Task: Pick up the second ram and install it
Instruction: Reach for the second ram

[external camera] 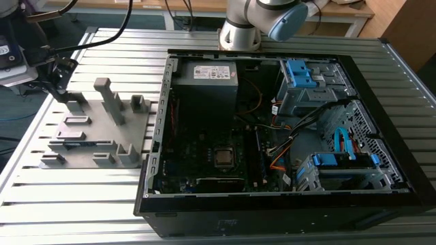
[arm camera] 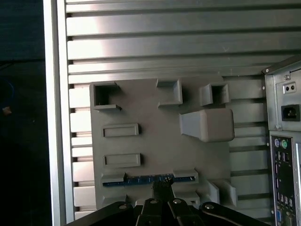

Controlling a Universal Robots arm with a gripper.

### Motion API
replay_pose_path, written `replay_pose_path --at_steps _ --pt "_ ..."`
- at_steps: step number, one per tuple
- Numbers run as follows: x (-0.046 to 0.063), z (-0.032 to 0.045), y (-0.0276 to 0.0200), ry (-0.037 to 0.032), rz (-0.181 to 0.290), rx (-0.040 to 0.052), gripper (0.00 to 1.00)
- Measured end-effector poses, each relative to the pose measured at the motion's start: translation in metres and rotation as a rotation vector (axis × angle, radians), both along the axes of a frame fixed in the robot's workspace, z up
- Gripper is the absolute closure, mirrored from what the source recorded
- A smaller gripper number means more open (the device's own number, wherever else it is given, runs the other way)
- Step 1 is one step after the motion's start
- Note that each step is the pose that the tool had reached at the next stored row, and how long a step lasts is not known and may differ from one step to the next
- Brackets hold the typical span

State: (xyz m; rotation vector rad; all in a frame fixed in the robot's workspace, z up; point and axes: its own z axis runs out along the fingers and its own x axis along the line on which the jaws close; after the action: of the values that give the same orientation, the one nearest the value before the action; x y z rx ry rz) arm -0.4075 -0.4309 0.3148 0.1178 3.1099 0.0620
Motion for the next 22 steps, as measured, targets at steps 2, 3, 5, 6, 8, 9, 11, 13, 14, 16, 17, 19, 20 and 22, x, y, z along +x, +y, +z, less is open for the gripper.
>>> replay_pose_path --at_steps 2,3,5,6,8,9,11,13,14,16,17,19,20,22 --pt "0.0 -0.0019 0.0 0.0 0.0 0.0 0.9" --pt "0.0 -0.0029 -0.0001 -0.0001 0.0 0.0 0.9" --pt "0.0 -0.0048 -0.0001 0.0 0.0 0.0 0.9" --pt "0.0 -0.0057 -0.0001 0.0 0.0 0.0 0.9" --pt "0.0 -0.0076 -0.0002 0.0001 0.0 0.0 0.9" --pt "0.0 -0.0085 -0.0002 0.0 0.0 0.0 0.9" --pt "0.0 -0.0105 -0.0002 0.0 0.0 0.0 0.9" --pt "0.0 -0.0126 -0.0002 0.0 0.0 0.0 0.9" --pt "0.0 -0.0136 -0.0002 0.0 0.0 0.0 0.9" --pt "0.0 -0.0156 -0.0003 0.0 0.0 0.0 0.9" --pt "0.0 -0.0165 -0.0003 -0.0001 0.0 0.0 0.9" --pt "0.0 -0.0182 -0.0003 0.0001 0.0 -0.0001 0.9" --pt "0.0 -0.0192 -0.0004 -0.0001 0.0 0.0 0.9" --pt "0.0 -0.0209 -0.0004 0.0 0.0 0.0 0.9"
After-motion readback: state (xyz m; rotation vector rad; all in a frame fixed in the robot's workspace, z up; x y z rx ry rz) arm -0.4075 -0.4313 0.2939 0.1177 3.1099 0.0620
